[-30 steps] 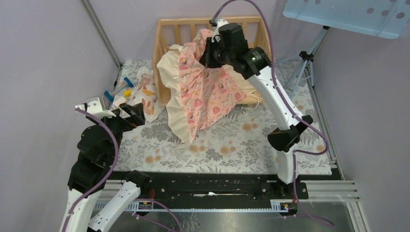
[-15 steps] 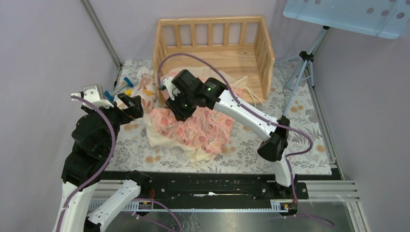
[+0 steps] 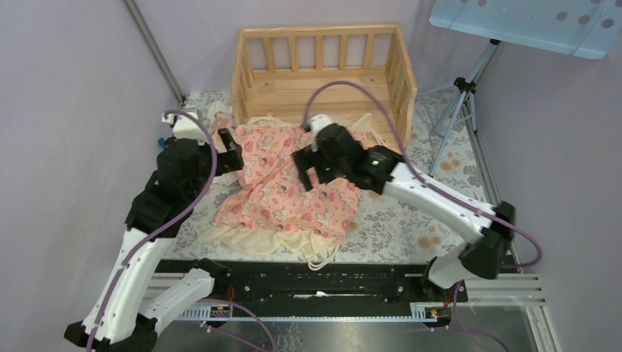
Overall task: Set up the pet bed
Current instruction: Place the mattress at the center of the board, then pick up the mattress at the center of the board.
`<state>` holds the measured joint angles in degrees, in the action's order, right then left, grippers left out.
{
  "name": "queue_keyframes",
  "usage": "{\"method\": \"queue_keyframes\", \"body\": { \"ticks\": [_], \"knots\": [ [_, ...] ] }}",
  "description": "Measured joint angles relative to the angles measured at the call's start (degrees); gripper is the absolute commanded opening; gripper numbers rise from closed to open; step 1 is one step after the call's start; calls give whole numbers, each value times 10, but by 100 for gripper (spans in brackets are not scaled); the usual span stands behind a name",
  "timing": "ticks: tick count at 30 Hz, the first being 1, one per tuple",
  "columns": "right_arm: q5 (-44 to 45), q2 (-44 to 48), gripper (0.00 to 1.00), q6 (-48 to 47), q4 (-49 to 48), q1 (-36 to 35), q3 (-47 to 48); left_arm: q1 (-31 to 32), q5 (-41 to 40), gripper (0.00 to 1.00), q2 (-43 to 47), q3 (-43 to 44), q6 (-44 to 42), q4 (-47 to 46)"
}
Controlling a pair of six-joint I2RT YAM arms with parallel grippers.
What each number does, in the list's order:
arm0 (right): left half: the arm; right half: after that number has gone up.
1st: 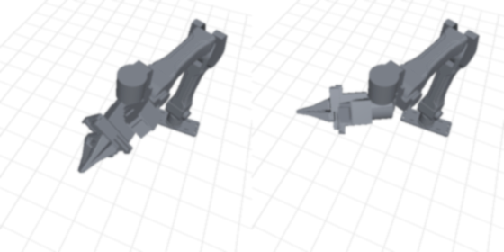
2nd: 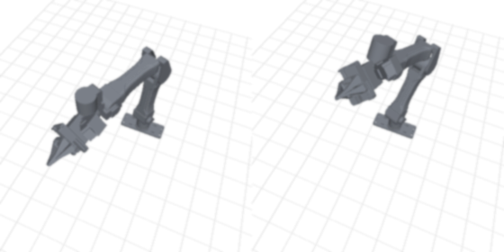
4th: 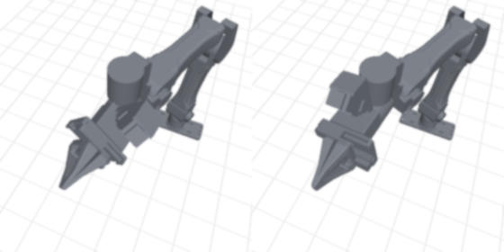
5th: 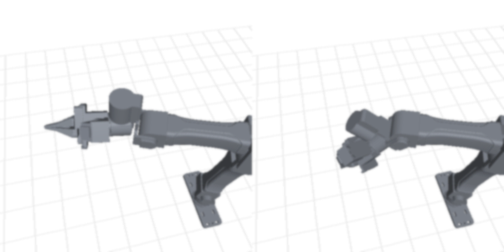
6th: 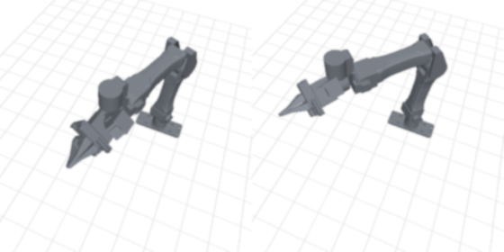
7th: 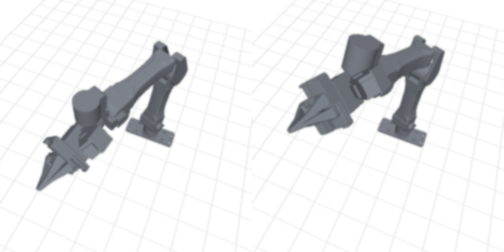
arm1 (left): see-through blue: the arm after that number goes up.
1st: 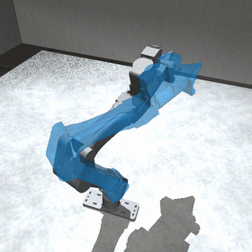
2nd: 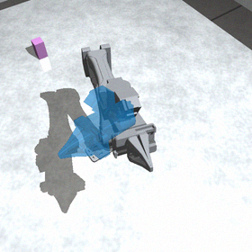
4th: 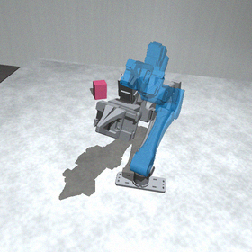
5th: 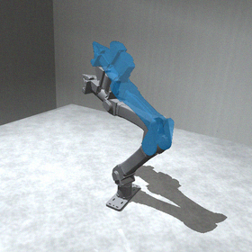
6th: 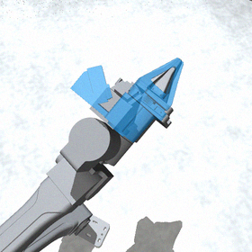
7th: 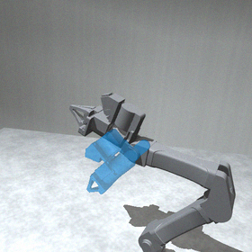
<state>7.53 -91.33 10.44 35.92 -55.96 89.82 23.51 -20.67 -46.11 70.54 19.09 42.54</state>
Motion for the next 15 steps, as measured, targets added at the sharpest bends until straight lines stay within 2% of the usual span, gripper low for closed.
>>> {"method": "queue_keyframes", "body": {
  "ticks": [3, 5, 8, 11, 15],
  "knots": [
    [32, 90, 100, 63, -63, 58, -90, 0, 29, 99, -27, -31, 12, -9],
    [39, 137, 100, 106, -103, 123, -158, 0, 47, 99, -44, -54, 25, -15],
    [32, 163, 100, 150, -143, 196, -237, 0, 66, 99, -69, -97, 50, -38],
    [0, 158, 100, 179, -172, 224, -292, 0, 64, 99, -93, -132, 76, -59],
    [-47, 140, 100, 195, -215, 226, -309, -9, 52, 99, -111, -164, 104, -97]
  ]
}}
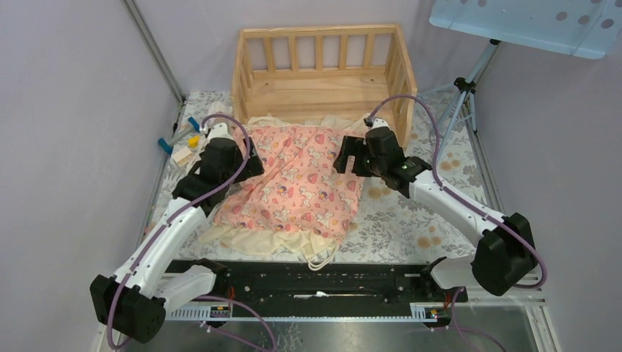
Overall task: Set up the pet bed
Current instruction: Pick up the mattress at the center of the board.
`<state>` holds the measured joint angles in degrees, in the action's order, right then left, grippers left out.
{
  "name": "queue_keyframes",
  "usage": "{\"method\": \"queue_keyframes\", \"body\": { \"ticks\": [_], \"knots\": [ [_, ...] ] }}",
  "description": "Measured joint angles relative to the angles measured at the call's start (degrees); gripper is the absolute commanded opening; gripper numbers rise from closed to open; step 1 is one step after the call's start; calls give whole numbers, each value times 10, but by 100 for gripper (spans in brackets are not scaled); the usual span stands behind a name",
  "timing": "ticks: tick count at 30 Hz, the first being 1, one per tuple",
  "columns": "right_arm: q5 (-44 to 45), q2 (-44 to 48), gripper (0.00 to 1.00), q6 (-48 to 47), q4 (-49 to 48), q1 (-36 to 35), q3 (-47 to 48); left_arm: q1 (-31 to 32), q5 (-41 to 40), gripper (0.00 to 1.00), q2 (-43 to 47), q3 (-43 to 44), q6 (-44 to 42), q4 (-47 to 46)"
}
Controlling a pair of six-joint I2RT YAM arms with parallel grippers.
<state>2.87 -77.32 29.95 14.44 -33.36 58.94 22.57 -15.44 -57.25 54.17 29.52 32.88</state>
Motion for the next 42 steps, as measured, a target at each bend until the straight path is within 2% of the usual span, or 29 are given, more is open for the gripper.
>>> {"method": "queue_keyframes", "body": {
  "ticks": [8, 19, 21, 23, 24, 26, 30, 32, 33, 37, 42],
  "knots": [
    [4, -29, 100, 32, -95, 3, -14, -87, -9, 99, -49, -45, 35, -114],
    [18, -114, 98, 57, -147, 26, -19, -95, 7, 99, -94, -80, 35, -246],
    [16, -124, 93, 59, -155, 27, -19, -96, 11, 93, -101, -86, 35, -263],
    [16, -132, 81, 60, -162, 27, -19, -99, 14, 85, -113, -90, 37, -276],
    [16, -135, 79, 60, -166, 28, -19, -101, 15, 81, -119, -91, 40, -280],
    [15, -139, 63, 59, -172, 28, -19, -104, 16, 71, -127, -97, 44, -294],
    [16, -143, 25, 49, -178, 28, -19, -110, 24, 44, -135, -102, 54, -309],
    [16, -142, 11, 40, -182, 28, -19, -111, 32, 23, -135, -102, 55, -318],
    [16, -141, 6, 36, -184, 28, -21, -112, 37, 16, -135, -103, 54, -325],
    [18, -109, 0, 13, -182, 28, -33, -112, 72, 0, -111, -122, 50, -346],
    [33, -20, 0, -20, -161, 28, -35, -112, 127, 0, -33, -137, 47, -349]
  ]
}}
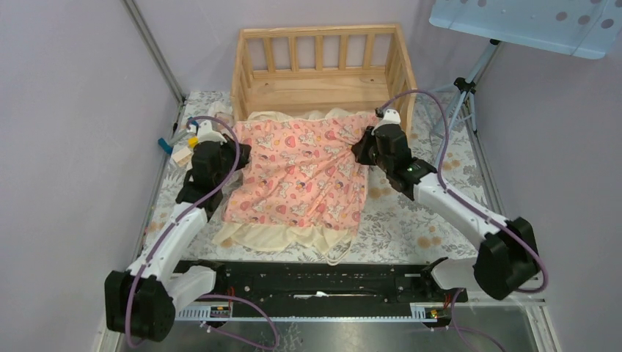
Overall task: Set up the pet bed
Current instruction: Pick up the mattress at the center of the board.
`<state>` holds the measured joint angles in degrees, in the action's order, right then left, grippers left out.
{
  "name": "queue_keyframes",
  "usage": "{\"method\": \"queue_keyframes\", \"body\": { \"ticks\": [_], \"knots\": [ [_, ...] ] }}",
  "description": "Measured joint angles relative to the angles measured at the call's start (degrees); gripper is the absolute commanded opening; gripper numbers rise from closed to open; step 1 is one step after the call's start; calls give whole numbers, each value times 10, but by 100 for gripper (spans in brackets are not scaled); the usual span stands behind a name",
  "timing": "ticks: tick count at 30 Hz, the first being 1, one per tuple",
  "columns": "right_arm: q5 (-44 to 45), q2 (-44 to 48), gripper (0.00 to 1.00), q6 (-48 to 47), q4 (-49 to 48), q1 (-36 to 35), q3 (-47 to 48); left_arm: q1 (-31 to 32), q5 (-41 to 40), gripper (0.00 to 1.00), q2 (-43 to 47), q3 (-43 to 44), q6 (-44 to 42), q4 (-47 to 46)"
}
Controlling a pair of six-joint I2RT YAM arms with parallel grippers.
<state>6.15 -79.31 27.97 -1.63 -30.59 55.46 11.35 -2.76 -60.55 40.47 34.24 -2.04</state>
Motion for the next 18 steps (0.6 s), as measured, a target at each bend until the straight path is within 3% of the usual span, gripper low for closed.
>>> {"method": "queue_keyframes", "body": {
  "ticks": [6, 18],
  "knots": [
    [37, 73, 0, -33, 52, 0, 62, 0, 64, 0, 28, 58, -6, 22],
    [123, 18, 0, -112, 117, 1, 257, 0, 111, 0, -98, 297, -35, 26]
  ]
}}
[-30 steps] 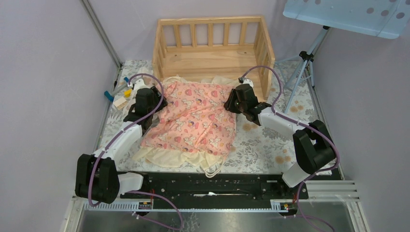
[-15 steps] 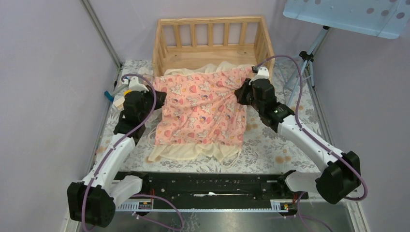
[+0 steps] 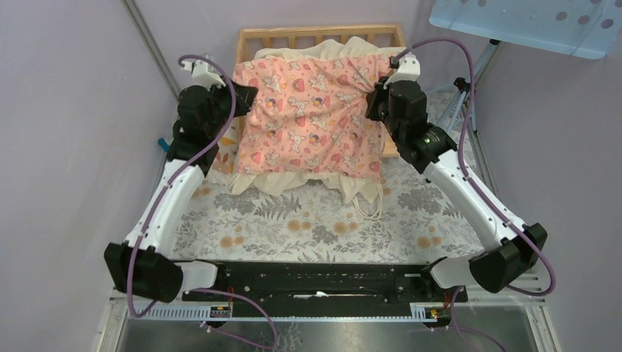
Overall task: Set up the pet bed
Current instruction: Pick up the mattress at the center of the board, then place the mattress on the bed frame.
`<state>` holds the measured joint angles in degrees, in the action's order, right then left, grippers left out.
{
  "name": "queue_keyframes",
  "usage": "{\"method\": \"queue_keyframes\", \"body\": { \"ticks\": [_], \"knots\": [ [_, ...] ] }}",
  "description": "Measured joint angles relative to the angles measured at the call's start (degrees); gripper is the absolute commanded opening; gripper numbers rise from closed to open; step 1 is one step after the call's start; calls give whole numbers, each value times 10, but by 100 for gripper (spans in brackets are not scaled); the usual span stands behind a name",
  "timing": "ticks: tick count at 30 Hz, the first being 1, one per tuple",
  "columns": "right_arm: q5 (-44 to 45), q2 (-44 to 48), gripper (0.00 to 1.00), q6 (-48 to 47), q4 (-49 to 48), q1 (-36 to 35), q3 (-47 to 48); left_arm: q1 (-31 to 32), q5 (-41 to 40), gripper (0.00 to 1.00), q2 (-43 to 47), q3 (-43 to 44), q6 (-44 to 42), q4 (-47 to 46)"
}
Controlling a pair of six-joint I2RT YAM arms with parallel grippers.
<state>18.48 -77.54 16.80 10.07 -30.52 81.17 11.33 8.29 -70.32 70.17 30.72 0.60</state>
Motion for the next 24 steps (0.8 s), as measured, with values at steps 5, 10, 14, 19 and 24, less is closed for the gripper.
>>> {"method": "queue_keyframes", "body": {
  "ticks": [5, 10, 14, 19, 24],
  "knots": [
    [32, -70, 0, -47, 16, 6, 90, 0, 24, 0, -87, 75, -23, 4],
    [51, -150, 0, -81, 27, 25, 178, 0, 40, 0, -146, 124, -40, 7],
    [50, -203, 0, -90, 41, 51, 228, 0, 39, 0, -194, 172, -52, 8],
    [45, -289, 0, -91, 75, 82, 331, -2, 30, 0, -249, 231, -59, 4],
    [35, -422, 1, -91, 130, 107, 537, -8, 19, 0, -323, 311, -59, -3]
  ]
}}
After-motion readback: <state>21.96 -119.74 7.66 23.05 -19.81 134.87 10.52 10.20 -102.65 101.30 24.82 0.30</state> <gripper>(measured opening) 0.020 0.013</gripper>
